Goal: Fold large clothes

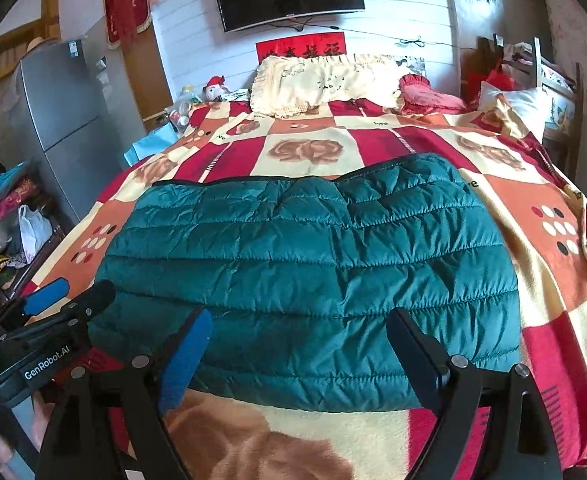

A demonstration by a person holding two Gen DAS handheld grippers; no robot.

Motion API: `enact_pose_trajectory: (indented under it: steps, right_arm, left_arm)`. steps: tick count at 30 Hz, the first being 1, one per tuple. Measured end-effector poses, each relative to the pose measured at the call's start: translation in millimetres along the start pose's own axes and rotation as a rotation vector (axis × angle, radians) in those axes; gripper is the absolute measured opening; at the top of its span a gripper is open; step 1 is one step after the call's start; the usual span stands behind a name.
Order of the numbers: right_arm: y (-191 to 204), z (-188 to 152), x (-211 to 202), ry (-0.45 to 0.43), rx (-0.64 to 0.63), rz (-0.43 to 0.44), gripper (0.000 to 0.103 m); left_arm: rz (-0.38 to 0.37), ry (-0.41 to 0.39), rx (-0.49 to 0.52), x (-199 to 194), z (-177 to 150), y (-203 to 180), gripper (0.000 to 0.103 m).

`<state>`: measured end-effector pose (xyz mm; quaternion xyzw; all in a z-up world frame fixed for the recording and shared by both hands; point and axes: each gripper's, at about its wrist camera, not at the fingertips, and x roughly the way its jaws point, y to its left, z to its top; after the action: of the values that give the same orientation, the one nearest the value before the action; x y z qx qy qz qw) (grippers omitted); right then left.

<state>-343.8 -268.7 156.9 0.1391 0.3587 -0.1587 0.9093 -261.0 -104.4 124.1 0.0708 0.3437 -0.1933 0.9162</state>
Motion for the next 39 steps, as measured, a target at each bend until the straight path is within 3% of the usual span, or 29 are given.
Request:
enact_pose_trajectory:
  steps: [39]
  right_arm:
    - [-18.4,2.9,17.5,0.041,0.059,-0.002,0.088]
  left_arm:
    - [-0.048,0.036,0.007,16.5,1.0,-18.7,0.077]
